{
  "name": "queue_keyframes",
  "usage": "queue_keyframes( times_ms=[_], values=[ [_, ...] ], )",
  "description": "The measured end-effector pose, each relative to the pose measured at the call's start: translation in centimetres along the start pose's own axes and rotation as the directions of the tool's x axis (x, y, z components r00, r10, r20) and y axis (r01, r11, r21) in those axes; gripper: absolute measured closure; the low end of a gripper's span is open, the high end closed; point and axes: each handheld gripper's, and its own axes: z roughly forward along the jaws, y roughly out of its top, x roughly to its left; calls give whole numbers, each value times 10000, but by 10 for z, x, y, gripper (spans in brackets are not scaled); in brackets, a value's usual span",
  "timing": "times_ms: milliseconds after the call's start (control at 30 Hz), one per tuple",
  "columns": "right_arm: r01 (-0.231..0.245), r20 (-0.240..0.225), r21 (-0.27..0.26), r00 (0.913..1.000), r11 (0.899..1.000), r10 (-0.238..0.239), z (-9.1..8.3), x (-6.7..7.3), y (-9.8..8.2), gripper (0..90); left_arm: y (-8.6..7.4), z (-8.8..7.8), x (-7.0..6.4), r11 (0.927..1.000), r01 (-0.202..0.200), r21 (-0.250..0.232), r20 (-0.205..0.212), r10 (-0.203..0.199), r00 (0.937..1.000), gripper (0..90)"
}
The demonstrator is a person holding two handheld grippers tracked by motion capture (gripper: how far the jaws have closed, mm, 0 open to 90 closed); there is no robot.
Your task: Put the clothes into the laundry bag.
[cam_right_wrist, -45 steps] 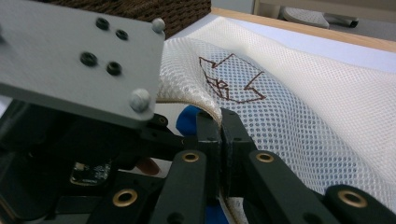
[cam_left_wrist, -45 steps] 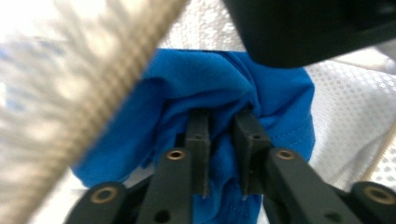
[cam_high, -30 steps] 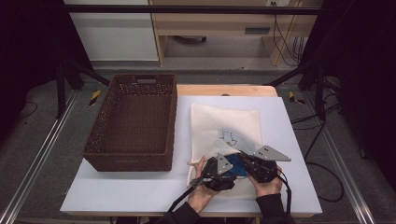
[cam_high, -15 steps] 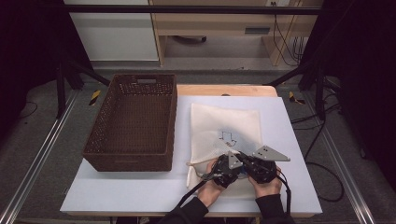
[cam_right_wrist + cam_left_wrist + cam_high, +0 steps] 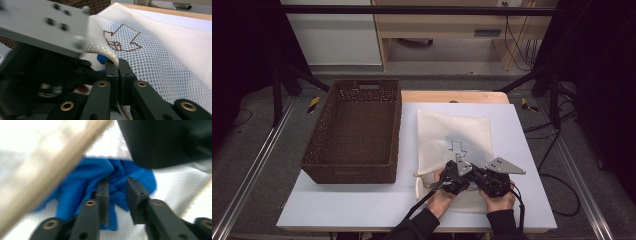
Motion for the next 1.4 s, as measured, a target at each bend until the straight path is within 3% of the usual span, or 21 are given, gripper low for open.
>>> queue_keyframes(
  times_ms=[233,300,433,567,667,800,900,1000,1033,1067,1200,1300,1400],
  values=[
    [69,10,-95,10000,9999,-69,-4,-2,-1,877,-11,-58,6,9991,92,-410,621,-66,9980,556],
    [114,-44,-67,9999,9999,-114,-6,-1,-3,868,-15,-80,14,9983,128,-564,512,-99,9986,538],
    [222,-241,77,9995,9997,-220,-8,2,-7,818,-29,-109,28,9981,91,-609,21,-90,10000,499],
    [248,-532,304,9983,9992,-232,-9,5,-12,726,-49,-126,42,9990,168,-422,-873,-204,9960,446],
    [252,-652,498,9976,9984,-219,-12,7,-18,639,-62,-130,53,9984,505,-248,-1209,-531,9912,417],
    [207,-399,305,9990,9993,-194,-25,5,-23,565,-75,-127,64,9963,860,78,-1221,-844,9889,426],
    [63,373,129,9993,9999,-68,-37,-1,-25,516,-81,-123,71,9935,1093,303,-1238,-1048,9868,462],
    [-102,1439,448,9896,9989,36,-41,-11,-31,475,-87,-118,76,9904,1293,492,-1110,-1232,9862,547],
    [-102,1439,448,9896,9989,36,-41,-11,-31,475,-87,-118,76,9904,1293,492,-1110,-1232,9862,572],
    [-280,1826,955,9831,9950,101,-38,-20,-38,488,-89,-115,76,9891,1354,575,-1063,-1288,9860,593],
    [-702,2256,1977,9739,9778,243,-27,-38,-50,509,-92,-113,75,9881,1396,642,-865,-1338,9872,712],
    [-1223,2041,2230,9760,9671,763,-22,-47,-56,569,-93,-114,74,9880,1417,620,-858,-1361,9870,775],
    [-1110,1977,2370,9782,9651,639,-21,-47,-54,652,-95,-115,72,9881,1468,465,-798,-1428,9865,786]
  ],
)
